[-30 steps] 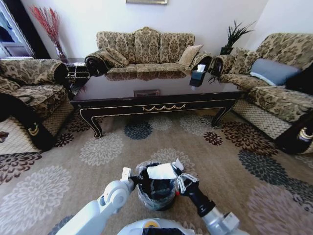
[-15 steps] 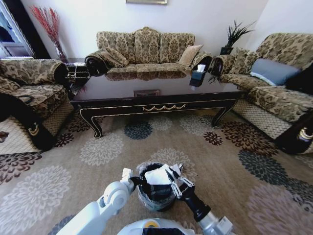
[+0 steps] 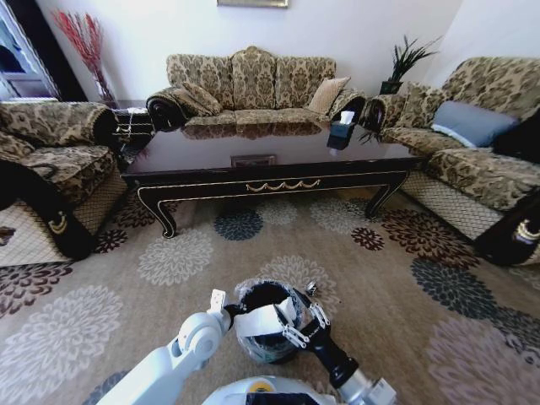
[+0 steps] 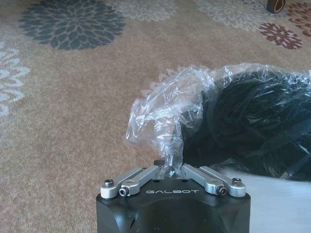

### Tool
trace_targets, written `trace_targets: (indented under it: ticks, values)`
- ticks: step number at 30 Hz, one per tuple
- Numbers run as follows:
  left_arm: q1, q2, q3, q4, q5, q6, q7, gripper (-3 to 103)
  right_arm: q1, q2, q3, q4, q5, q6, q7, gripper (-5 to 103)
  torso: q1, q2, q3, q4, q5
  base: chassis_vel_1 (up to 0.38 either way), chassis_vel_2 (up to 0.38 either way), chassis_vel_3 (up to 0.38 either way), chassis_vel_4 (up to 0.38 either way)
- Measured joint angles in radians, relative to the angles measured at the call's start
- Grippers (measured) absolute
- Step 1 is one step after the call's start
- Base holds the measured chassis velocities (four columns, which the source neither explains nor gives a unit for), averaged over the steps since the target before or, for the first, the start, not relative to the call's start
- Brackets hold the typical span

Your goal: Move to the front of the table and pick up the trash from the floor, then place it into the trash bin.

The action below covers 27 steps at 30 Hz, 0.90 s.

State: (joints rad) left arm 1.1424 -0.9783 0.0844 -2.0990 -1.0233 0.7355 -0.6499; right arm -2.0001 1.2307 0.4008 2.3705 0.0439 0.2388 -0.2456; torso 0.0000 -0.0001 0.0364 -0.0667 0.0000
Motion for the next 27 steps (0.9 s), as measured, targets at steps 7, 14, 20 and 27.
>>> trace_targets:
  ticks: [7,14,20,27]
  values:
    - [0.001,0.000,0.003,-0.001,0.000,0.000,0.001,2,0.006,0.007,-0.004,-0.007,0.000,0.000,0.004,100,0.000,0.000,0.000,0.0000,0.0000,0.000,0.000,0.000,0.000]
    - [0.006,0.006,-0.008,-0.001,0.000,0.000,0.003,2,0.010,0.011,-0.009,-0.013,0.004,0.000,0.011,100,0.000,0.000,0.000,0.0000,-0.0001,0.000,0.000,0.000,0.000]
    - [0.017,0.026,-0.051,-0.001,-0.006,0.000,0.016,2,0.021,0.011,-0.003,-0.022,0.018,0.000,0.021,100,0.000,0.000,0.000,0.0000,-0.0001,0.000,0.000,0.000,0.000]
    - [0.036,0.074,-0.141,-0.002,-0.041,0.000,0.035,2,0.059,0.006,0.016,-0.063,0.059,-0.005,0.037,100,0.000,0.000,0.000,0.0000,0.0000,0.000,0.000,0.000,0.000]
